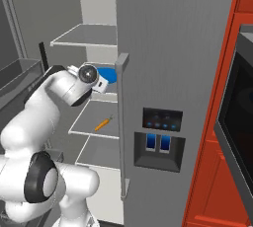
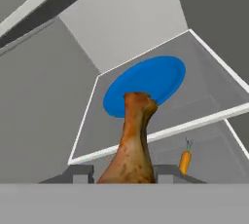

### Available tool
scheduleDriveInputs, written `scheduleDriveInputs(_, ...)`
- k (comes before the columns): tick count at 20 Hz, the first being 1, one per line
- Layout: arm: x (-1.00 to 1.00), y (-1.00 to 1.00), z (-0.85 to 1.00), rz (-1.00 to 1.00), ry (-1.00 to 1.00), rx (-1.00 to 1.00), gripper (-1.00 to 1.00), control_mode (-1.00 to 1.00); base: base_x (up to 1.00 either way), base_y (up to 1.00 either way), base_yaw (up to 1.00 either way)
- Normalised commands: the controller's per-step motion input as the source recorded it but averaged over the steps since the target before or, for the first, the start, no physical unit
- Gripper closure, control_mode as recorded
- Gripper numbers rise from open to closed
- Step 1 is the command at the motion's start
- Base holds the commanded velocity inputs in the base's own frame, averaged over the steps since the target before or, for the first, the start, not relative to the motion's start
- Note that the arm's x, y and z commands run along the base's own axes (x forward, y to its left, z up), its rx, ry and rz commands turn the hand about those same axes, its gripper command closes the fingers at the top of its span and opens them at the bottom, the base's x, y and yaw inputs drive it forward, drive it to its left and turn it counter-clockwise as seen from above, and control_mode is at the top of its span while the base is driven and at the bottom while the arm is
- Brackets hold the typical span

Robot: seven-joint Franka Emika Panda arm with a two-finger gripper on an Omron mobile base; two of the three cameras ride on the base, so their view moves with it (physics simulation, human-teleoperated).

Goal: Transport the chicken drumstick from the fridge to the microwave and turn on the microwave.

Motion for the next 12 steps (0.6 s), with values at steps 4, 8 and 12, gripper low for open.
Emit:
scheduleDriveInputs(4, -0.87, -0.02, 0.36, 0.12, 0.14, -0.02, 1.00, -1.00, 0.00, 0.00, 0.00)
scheduleDriveInputs(8, -0.90, -0.08, -0.03, 0.12, 0.13, -0.07, 1.00, -1.00, 0.00, 0.00, 0.00)
scheduleDriveInputs(12, -0.85, -0.18, -0.23, 0.10, 0.12, -0.06, 1.00, -1.00, 0.00, 0.00, 0.00)
